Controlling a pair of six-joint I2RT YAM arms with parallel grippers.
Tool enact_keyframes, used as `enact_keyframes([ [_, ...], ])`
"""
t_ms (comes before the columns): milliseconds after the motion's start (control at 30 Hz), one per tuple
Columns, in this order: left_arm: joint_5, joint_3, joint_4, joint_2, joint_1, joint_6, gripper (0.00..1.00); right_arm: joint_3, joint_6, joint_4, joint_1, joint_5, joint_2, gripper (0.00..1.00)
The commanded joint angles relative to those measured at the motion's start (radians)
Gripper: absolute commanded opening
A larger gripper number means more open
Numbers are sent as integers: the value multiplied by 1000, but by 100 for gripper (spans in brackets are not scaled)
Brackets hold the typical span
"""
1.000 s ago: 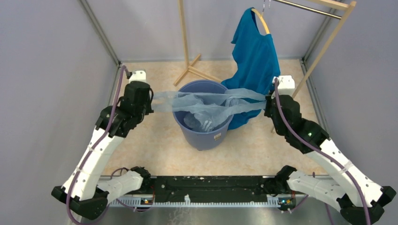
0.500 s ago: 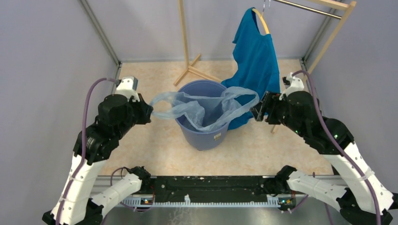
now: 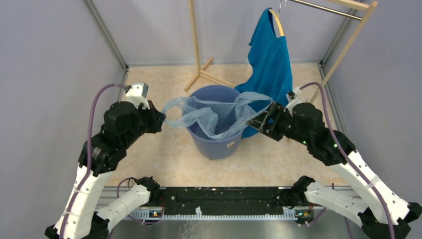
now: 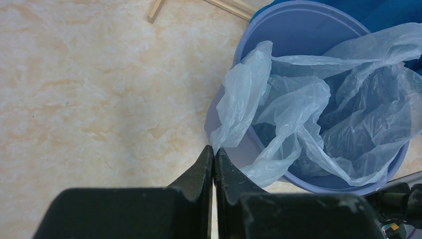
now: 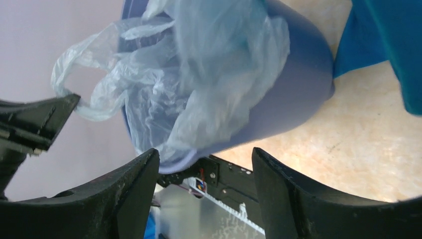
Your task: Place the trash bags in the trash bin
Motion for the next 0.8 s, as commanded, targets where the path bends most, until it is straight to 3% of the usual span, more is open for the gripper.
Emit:
enact_keyframes([
  [0, 16, 2, 32, -5, 5, 14, 8, -24, 67, 158, -9, 19, 48, 67],
  [100, 18, 23, 14, 4, 4, 11, 8, -51, 74, 199, -9, 73, 59, 50],
  [200, -6, 57, -30, 10, 4, -14, 13, -82, 101, 231, -9, 92, 50, 18],
  [267, -48, 75, -66, 9, 4, -54, 33, -91, 111, 236, -9, 90, 39, 7],
  [367, -12, 78, -78, -12, 4, -129, 76, -108, 120, 241, -9, 78, 20, 4],
  [467, 66, 77, -67, -35, 4, -218, 97, -121, 122, 241, -8, 83, -3, 3],
  [767, 215, -126, 126, -121, 4, -471, 95, -123, 97, 236, -9, 102, -37, 2],
])
